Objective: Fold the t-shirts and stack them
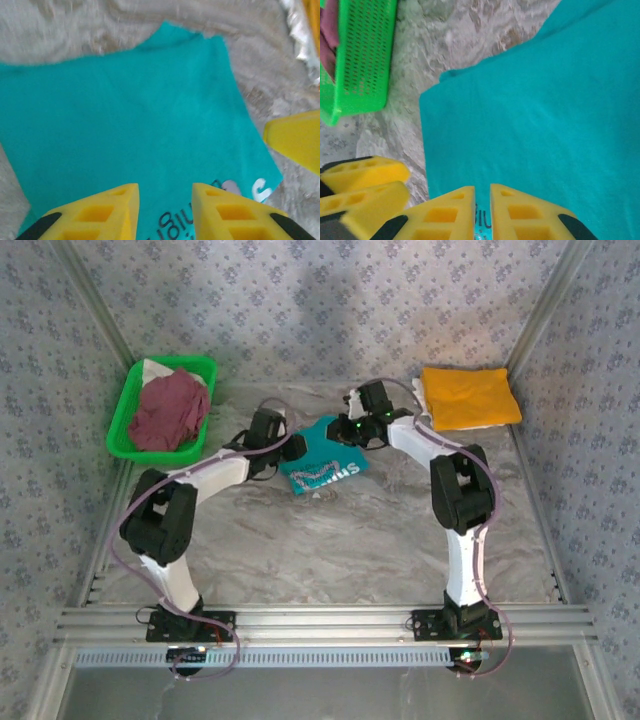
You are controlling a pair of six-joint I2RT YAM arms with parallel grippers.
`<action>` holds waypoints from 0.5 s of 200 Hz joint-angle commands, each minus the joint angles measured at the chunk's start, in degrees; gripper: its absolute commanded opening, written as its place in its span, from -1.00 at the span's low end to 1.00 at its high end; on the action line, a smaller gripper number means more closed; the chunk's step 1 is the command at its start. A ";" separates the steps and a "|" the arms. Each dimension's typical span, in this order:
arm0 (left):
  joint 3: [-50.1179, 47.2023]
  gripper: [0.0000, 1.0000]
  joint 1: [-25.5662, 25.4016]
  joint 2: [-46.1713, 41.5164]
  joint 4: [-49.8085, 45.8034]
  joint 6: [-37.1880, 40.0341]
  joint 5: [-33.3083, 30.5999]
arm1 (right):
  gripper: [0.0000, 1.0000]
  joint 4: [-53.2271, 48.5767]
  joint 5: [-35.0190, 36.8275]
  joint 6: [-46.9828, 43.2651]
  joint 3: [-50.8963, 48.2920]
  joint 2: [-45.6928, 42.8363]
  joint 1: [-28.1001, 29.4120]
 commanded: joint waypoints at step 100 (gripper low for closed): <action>-18.21 -0.45 -2.48 -7.49 5.89 1.34 -1.59 | -0.69 12.34 8.78 6.23 -31.33 -11.44 7.87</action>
